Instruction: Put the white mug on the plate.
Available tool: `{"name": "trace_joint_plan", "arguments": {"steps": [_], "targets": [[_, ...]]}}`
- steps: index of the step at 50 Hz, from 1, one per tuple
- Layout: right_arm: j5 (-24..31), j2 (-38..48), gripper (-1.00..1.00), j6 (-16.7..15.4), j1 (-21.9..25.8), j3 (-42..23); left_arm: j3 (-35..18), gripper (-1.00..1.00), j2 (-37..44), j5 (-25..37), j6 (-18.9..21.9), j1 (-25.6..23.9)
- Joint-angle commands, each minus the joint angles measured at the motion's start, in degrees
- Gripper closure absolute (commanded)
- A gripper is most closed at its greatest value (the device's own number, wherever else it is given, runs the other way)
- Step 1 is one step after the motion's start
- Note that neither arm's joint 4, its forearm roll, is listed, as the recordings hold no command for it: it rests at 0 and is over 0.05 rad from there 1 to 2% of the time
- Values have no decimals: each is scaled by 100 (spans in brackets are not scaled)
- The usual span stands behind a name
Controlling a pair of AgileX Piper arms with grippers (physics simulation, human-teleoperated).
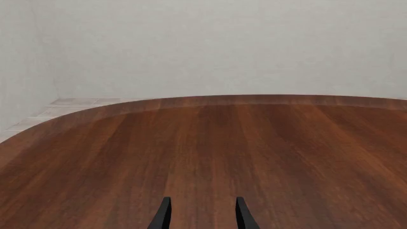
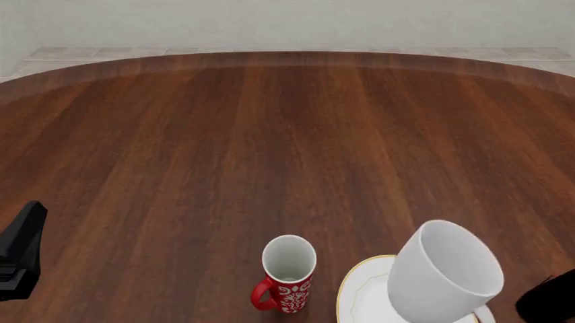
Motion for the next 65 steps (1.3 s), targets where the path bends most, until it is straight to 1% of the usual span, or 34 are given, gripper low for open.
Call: {"name": "trace_joint_plan", "arguments": {"steps": [1,10,23,29,36,51,65], "targets": [[-148,91,100,54,44,122,48,-100,-1,-50,1,21],[-229,111,100,127,52,247,64,-100,-37,-27,-1,40],[-306,161,100,124,23,381,57,-100,-36,-21,-1,41],[-478,309,100,153,67,470,47,-100,-6,-41,-1,41],[-558,404,100,101,29,523,39,-100,-5,-35,0,41],[-722,566,100,130,62,626,70,-100,-37,-33,0,41],[-717,573,100,106,48,656,77,-100,-35,-43,0,42]]}}
